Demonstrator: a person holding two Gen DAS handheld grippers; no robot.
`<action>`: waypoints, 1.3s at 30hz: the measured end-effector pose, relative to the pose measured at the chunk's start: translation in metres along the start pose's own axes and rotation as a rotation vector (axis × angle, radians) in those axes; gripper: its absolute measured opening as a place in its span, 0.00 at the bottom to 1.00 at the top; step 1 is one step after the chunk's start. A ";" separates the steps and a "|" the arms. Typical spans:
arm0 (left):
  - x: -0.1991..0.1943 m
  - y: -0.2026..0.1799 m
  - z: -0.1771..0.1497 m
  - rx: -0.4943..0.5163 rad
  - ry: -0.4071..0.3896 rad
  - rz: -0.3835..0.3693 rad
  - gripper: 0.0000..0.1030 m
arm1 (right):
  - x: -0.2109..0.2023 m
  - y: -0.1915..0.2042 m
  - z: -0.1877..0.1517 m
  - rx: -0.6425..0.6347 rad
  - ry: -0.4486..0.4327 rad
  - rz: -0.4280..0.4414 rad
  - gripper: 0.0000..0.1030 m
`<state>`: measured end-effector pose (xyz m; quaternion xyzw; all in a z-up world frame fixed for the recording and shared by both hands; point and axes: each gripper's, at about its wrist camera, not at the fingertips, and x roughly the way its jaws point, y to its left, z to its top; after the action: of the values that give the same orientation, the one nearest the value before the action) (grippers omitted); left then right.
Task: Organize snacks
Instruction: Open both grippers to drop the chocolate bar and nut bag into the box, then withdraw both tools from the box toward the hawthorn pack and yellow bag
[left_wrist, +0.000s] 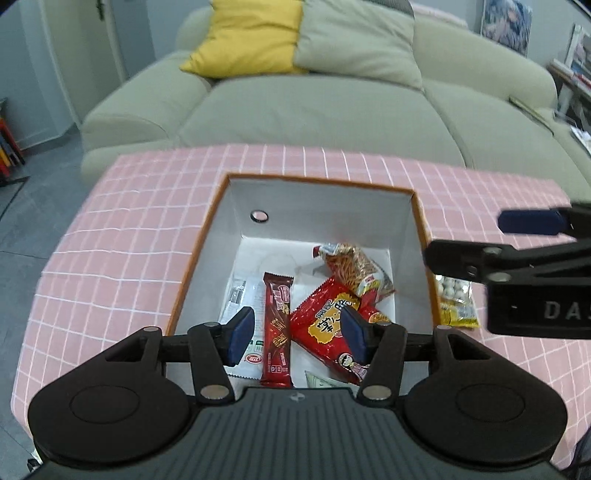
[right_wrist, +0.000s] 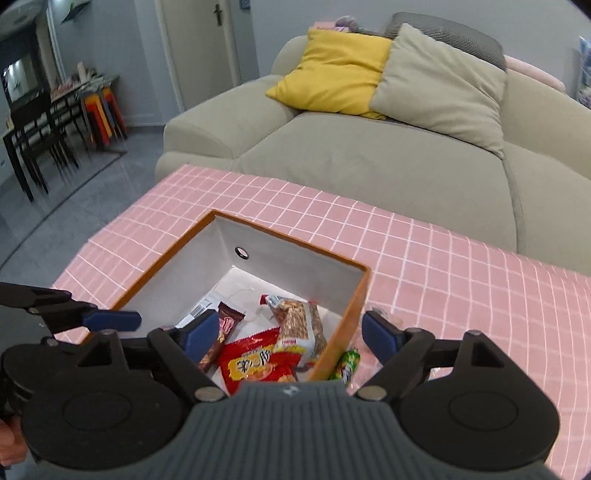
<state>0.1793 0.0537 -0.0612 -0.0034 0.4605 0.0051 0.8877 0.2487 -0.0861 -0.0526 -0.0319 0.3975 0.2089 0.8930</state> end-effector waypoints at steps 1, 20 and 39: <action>-0.004 -0.001 -0.002 -0.009 -0.011 0.004 0.61 | -0.006 -0.002 -0.004 0.008 -0.011 -0.001 0.79; -0.049 -0.072 -0.050 0.033 -0.187 -0.047 0.64 | -0.097 -0.052 -0.135 -0.004 -0.213 -0.063 0.80; -0.006 -0.157 -0.072 0.094 -0.148 -0.085 0.63 | -0.066 -0.111 -0.199 -0.063 -0.123 -0.195 0.80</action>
<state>0.1185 -0.1046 -0.0976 0.0189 0.3929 -0.0541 0.9178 0.1148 -0.2542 -0.1520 -0.0856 0.3303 0.1351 0.9302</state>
